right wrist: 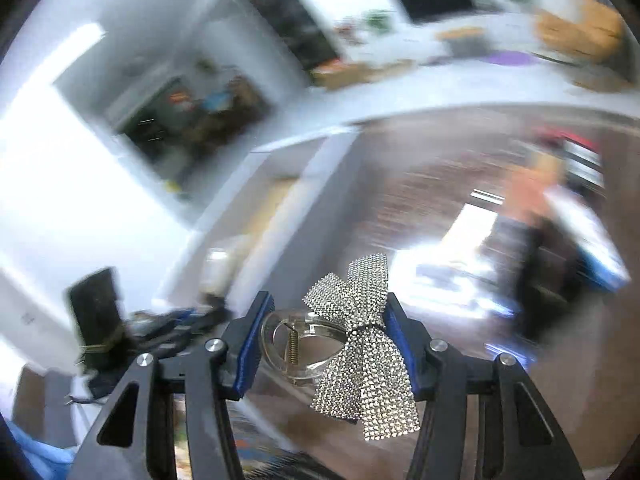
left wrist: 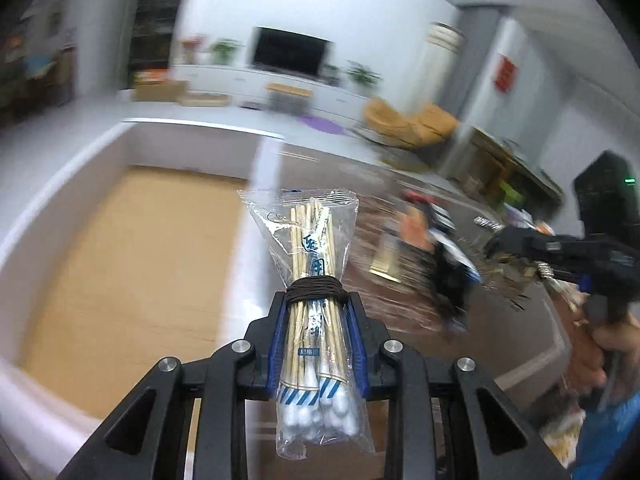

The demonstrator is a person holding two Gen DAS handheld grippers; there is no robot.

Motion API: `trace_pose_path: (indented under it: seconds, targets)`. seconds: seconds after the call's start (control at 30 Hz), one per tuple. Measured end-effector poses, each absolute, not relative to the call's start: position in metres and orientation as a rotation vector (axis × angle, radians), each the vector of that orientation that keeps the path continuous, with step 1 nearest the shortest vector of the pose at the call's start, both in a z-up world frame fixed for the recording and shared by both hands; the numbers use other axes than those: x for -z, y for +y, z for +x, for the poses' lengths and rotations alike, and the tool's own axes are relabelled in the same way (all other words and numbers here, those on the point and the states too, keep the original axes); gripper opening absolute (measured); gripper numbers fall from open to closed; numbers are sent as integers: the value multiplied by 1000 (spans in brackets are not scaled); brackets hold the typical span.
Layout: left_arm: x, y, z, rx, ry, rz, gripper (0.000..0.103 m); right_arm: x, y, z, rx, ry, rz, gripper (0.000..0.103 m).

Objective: Organize objects
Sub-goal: 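Carry the swab bag and bow clip with both tools into the white bin, then open both tools to drop the items and return over the table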

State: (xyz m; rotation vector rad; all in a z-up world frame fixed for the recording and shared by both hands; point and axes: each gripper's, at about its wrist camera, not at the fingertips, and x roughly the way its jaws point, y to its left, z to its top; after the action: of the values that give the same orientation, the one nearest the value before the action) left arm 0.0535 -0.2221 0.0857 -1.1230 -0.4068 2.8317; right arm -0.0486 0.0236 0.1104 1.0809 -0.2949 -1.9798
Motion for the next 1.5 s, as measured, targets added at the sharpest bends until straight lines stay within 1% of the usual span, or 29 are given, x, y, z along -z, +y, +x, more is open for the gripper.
trace_pose_path:
  seconds: [0.07,0.17,0.23,0.27,0.3,0.33,0.37,0.43,0.5,0.6,0.67,0.73,0.77,0.8,0.87,0.97,1.03,1.1,1.17,1.27,1.43,1.5]
  targets:
    - [-86,-264,59,-2918,-432,-1182,28,-119,-33,-47,1881,-276,1053,55]
    - [-69,-310,58,-3014,-427,-1322,28,-116,-113,-46,1806,-207,1037,55]
    - [-54,-333,56,-3056,-417,-1438,31,-107,-147,-47,1812,-143,1058,57]
    - [-46,-344,56,-3073,-427,-1497,40,-100,-162,-48,1834,-108,1070,71]
    - [-41,-350,57,-3080,-438,-1534,51,-94,-169,-49,1845,-85,1073,90]
    - [-38,-355,59,-3089,-449,-1560,55,-89,-172,-49,1864,-65,1064,94]
    - [-37,-357,62,-3104,-463,-1558,60,-89,-169,-46,1888,-48,1044,94]
    - [-37,-354,70,-3125,-470,-1517,64,-90,-153,-39,1948,3,995,95]
    - [-43,-341,73,-3118,-473,-1467,64,-89,-117,-28,2049,88,923,102]
    - [-56,-301,77,-3036,-472,-1349,64,-70,-53,-14,2225,197,875,103]
    - [-68,-261,80,-2940,-451,-1265,65,-48,2,-16,2338,186,938,103]
    - [-73,-220,80,-2846,-411,-1202,72,-26,69,-12,2475,134,1015,103]
    - [-75,-194,82,-2796,-389,-1165,82,-14,100,-11,2553,126,1051,103]
    - [-74,-173,83,-2759,-374,-1145,94,-5,124,-11,2612,124,1091,103]
    - [-61,-131,82,-2686,-353,-1129,103,15,179,-11,2721,133,1199,103]
    - [-21,-67,58,-2617,-260,-1229,103,37,229,-13,2750,119,1348,103]
    - [9,-38,36,-2602,-181,-1304,102,44,242,-15,2741,122,1402,103]
    - [36,-17,8,-2604,-84,-1363,102,57,248,-22,2723,121,1458,103]
    - [54,-8,-14,-2617,-4,-1386,102,60,249,-31,2715,69,1444,103]
    - [70,-2,-39,-2633,60,-1381,102,63,246,-48,2717,78,1441,103]
    - [72,4,-62,-2658,152,-1359,103,67,234,-77,2707,93,1430,103]
    - [73,2,-74,-2658,121,-1363,103,69,233,-76,2725,89,1404,103]
